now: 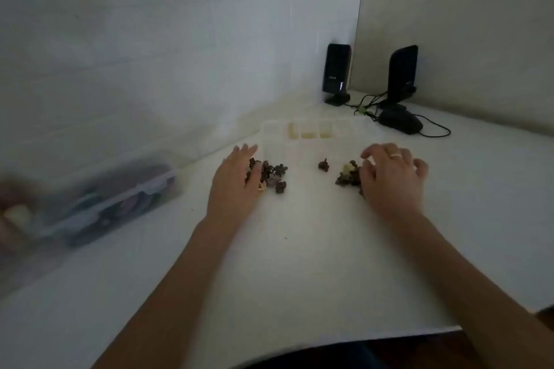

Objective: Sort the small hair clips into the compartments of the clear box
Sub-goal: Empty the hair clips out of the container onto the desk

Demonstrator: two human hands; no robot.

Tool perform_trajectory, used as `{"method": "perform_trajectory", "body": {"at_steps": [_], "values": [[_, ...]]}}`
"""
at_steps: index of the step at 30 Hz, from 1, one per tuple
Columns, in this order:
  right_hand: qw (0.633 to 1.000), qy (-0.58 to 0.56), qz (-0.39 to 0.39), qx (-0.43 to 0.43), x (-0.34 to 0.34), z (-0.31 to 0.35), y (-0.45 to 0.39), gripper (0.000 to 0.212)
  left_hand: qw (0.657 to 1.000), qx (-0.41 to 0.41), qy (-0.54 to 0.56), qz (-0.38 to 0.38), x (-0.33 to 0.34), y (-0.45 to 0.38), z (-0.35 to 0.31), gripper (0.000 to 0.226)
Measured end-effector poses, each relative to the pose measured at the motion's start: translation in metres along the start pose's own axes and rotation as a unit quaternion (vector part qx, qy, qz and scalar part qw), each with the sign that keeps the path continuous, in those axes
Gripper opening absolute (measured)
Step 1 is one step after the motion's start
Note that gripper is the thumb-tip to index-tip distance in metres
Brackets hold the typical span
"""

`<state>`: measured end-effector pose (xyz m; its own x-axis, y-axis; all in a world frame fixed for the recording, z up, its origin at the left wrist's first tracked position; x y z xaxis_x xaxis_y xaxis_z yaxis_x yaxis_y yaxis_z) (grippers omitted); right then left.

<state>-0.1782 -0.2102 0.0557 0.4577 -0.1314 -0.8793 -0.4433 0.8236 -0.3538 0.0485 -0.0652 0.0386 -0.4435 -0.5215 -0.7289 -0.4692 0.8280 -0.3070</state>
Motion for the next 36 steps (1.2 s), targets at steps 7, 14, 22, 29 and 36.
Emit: {"method": "perform_trajectory", "body": {"at_steps": [7,14,22,29,36], "values": [[0.977,-0.154,0.036,0.144,0.017,-0.043,0.009,0.035,0.991,-0.108,0.083,0.008,-0.003,0.003,0.035,0.053],[0.977,-0.173,0.104,0.076,0.038,-0.026,-0.015,0.037,0.981,-0.167,0.098,0.020,0.005,-0.033,0.050,0.055],[0.946,-0.300,0.111,0.062,0.038,-0.027,-0.026,0.042,0.978,-0.150,0.142,0.037,0.014,-0.041,0.040,0.049],[0.915,-0.376,0.140,0.028,0.048,-0.022,-0.029,0.039,0.975,-0.133,0.173,0.033,0.036,-0.029,0.017,0.044],[0.890,-0.438,0.106,0.067,0.045,-0.036,-0.029,0.048,0.973,-0.106,0.206,0.012,0.059,-0.014,-0.030,0.037]]}}
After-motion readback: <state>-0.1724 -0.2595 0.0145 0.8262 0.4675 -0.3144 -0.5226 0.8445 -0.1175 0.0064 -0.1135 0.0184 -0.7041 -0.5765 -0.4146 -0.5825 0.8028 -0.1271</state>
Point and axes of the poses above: each hand's wrist, its own y-axis away from the middle knuckle, its own x-axis out of the palm, z = x × y, the point moved 9 cm from there along -y, towards the middle knuckle, and after that the axes turned 10 degrees about z, right-handed, at the moved point
